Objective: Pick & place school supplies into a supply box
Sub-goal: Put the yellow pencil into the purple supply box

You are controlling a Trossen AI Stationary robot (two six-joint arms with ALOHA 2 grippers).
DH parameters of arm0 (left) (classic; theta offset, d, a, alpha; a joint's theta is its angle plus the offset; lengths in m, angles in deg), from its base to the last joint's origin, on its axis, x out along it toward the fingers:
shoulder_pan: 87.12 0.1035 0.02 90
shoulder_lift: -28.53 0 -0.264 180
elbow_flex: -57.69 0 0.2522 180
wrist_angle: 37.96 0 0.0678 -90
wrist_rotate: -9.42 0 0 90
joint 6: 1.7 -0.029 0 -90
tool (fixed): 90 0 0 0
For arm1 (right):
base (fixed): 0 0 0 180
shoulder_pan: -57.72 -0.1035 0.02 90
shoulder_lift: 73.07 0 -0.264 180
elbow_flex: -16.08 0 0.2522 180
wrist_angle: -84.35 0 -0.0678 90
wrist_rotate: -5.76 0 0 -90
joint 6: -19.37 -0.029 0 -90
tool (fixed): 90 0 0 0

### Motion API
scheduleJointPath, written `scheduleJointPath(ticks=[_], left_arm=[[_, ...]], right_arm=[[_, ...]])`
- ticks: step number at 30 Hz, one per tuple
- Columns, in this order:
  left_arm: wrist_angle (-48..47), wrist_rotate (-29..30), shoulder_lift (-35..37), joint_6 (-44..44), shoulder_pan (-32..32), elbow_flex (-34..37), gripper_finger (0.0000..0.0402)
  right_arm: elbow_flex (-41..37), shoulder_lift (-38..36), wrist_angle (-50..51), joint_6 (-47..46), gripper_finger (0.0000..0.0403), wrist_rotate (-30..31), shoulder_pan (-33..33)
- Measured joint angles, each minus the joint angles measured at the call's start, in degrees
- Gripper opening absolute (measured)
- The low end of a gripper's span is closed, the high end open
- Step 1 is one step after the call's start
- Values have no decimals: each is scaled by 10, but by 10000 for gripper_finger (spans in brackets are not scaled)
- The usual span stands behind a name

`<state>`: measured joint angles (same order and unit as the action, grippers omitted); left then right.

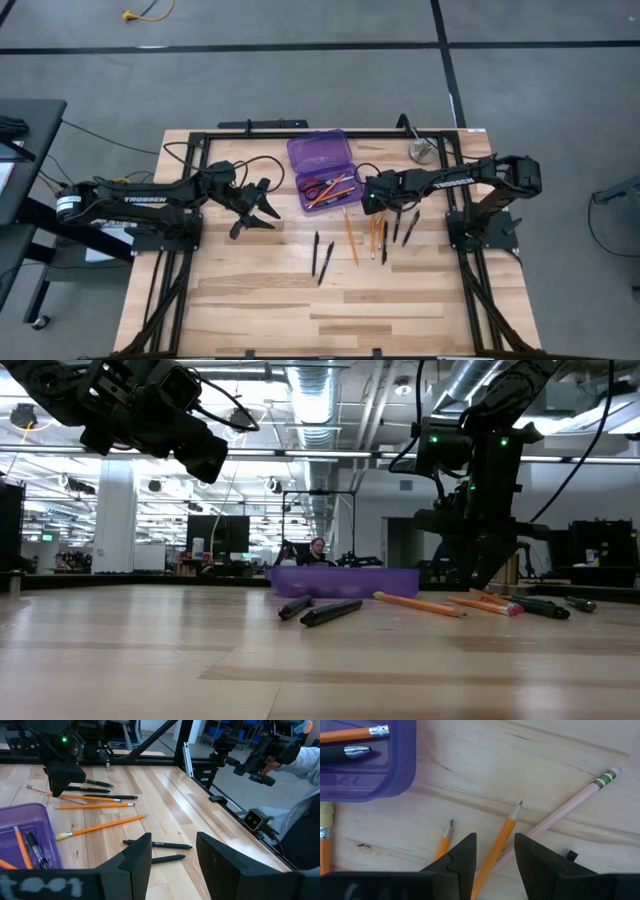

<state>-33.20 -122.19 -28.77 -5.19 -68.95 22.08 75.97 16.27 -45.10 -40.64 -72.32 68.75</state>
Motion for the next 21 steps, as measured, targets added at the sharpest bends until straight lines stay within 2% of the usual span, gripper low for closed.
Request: scheduleJointPath(ticks=[21], left_arm=[[0,0,0,0,0,0,144]], right_arm=[[0,0,0,0,127,15,0]])
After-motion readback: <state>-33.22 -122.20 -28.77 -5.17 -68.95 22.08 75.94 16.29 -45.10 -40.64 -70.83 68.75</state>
